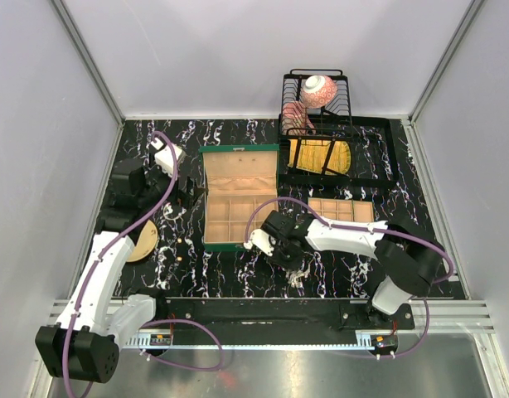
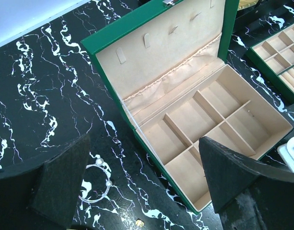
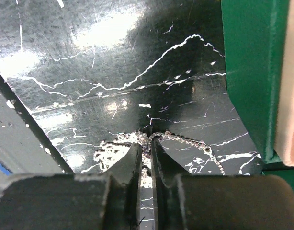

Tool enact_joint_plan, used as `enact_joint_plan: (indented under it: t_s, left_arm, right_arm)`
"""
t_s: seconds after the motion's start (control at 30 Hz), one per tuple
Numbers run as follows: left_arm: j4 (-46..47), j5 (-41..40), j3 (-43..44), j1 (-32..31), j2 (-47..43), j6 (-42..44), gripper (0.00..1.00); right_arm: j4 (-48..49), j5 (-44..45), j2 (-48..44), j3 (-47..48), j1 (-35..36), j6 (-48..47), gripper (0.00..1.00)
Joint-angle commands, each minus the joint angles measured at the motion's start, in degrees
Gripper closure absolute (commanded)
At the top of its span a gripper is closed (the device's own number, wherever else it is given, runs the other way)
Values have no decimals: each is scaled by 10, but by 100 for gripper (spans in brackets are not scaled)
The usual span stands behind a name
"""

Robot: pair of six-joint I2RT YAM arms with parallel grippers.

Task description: Organize the mixed jewelry

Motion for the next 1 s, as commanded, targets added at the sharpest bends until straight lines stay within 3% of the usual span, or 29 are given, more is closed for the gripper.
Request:
enact_joint_plan:
  t_s: [0.0, 0.1, 0.53, 0.97]
  left_arm:
    - [29, -12, -9, -2, -13, 8, 1]
    - [30, -11, -12, -2, -13, 10, 1]
    - [62, 11, -11, -2, -5, -10, 1]
    - [97, 130, 11, -12, 29, -50, 1]
  right_arm:
    - [33, 30, 42, -14, 6, -4, 93]
    - [26, 26, 35, -11, 6, -5, 100]
    - [-114, -51, -68, 110, 6, -28, 100]
    - [-246, -127, -96, 278, 6, -62, 100]
